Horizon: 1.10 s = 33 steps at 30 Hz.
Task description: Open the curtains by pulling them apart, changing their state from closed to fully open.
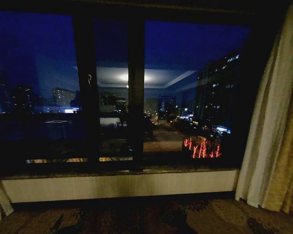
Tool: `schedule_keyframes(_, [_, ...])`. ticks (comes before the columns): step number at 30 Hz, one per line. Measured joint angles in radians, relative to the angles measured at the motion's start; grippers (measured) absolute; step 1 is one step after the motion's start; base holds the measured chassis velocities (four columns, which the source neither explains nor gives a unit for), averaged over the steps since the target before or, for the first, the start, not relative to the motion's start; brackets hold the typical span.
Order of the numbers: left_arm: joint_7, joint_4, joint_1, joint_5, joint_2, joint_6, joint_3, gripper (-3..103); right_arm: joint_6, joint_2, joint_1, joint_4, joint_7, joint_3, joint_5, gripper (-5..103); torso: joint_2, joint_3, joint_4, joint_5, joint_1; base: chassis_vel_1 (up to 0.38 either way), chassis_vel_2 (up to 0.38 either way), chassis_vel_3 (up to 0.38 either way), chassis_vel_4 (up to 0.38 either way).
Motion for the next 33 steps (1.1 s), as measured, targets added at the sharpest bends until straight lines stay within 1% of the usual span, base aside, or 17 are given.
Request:
schedule_keyframes(7, [0.000, 0.008, -0.004, 0.007, -0.001, 0.000, 0.010, 100, -0.001, 0.000, 0.000, -0.003, 0.003, -0.003, 0.000, 100, 0.000, 0.000, 0.0001, -0.0001, 0.000, 0.077, 0.032, -0.079, -0.041])
schedule_keyframes(17, [0.001, 0.020, -0.016, 0.017, -0.004, -0.002, 0.020, 100, -0.001, 0.000, 0.007, -0.016, 0.018, -0.003, -0.011, 100, 0.000, 0.000, -0.0001, 0.0003, 0.000, 0.011, 0.062, -0.024, -0.053])
schedule_keyframes(23, [0.002, 0.023, -0.019, 0.021, -0.006, -0.003, 0.021, 100, -0.001, 0.000, 0.007, -0.021, 0.019, -0.003, -0.014, 100, 0.000, 0.000, 0.0000, 0.0001, 0.000, 0.063, 0.208, -0.050, -0.212])
schedule_keyframes(25, [0.001, 0.026, -0.020, 0.025, -0.007, -0.005, 0.022, 100, 0.000, 0.000, 0.008, -0.022, 0.025, -0.002, -0.013, 100, 0.000, 0.000, 0.0004, 0.0001, 0.000, 0.109, 0.298, -0.118, -0.309])
schedule_keyframes(28, [0.001, 0.027, -0.020, 0.028, -0.010, -0.008, 0.026, 100, 0.000, 0.000, 0.008, -0.022, 0.031, -0.001, -0.010, 100, 0.000, 0.000, 0.0002, 0.0002, 0.000, 0.160, 0.302, -0.149, -0.333])
schedule_keyframes(33, [0.001, 0.027, -0.019, 0.032, -0.012, -0.015, 0.028, 100, 0.005, 0.000, 0.008, -0.022, 0.047, -0.001, -0.005, 100, 0.000, 0.000, 0.0003, -0.0006, 0.000, 0.081, 0.217, -0.093, -0.236])
